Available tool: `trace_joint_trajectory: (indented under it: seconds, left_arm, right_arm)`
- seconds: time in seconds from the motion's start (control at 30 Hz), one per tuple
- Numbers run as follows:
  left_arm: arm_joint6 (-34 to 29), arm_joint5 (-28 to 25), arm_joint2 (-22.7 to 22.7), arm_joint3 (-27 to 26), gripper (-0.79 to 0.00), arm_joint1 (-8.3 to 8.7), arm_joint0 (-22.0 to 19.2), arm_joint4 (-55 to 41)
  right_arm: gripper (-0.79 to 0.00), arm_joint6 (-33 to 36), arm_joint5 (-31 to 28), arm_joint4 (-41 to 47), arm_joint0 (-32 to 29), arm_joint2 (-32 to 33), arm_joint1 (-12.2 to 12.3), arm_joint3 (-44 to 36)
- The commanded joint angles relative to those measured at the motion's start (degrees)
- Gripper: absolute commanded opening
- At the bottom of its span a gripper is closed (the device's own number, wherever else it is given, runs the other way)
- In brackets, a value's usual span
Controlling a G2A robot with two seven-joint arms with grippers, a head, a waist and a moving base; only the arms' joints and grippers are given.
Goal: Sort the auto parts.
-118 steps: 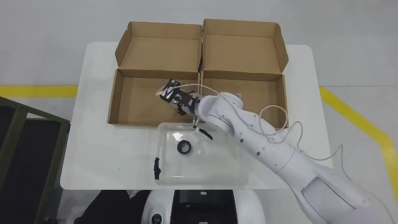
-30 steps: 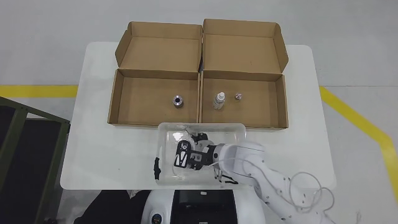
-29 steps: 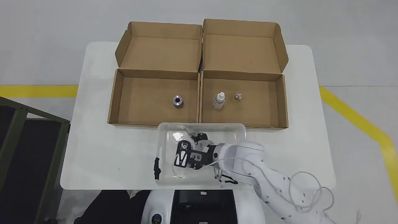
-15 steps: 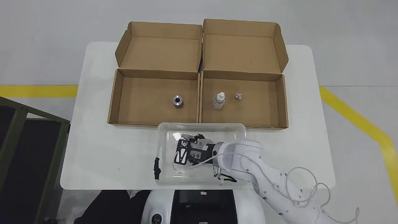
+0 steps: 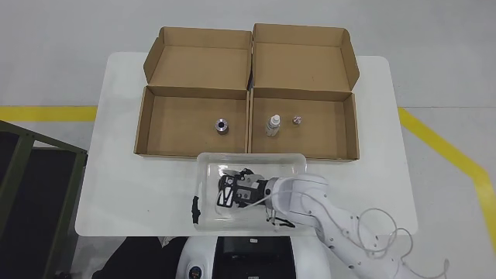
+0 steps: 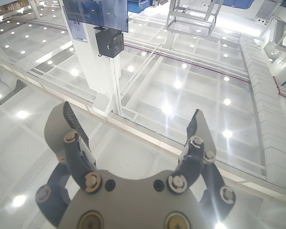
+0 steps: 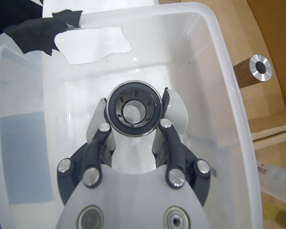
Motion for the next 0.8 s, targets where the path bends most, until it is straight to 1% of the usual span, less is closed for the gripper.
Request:
trace_joint_trajectory:
  seconds: [0.0,0.33,0.53,0.77]
  left_arm:
    - [0.00,0.00,0.00,0.00,0.000,0.00,0.00,0.00]
    - [0.00,0.00,0.00,0.00,0.000,0.00,0.00,0.00]
    - [0.00,0.00,0.00,0.00,0.000,0.00,0.00,0.00]
    - [0.00,0.00,0.00,0.00,0.000,0.00,0.00,0.00]
  right_arm:
    - [-0.785,-0.29,-0.21,0.44,-0.28,0.45,0.13,-0.51]
    - [-0.785,-0.55,-1.12,0.45,-2.86,2.26,1.01,-6.97]
    - [-0.785,-1.95,-0.01,1.94,-4.34,3.60,1.36,-10.55]
    - [-0.785,-3.95,0.79,3.72,-4.01,4.36,1.39,-14.00]
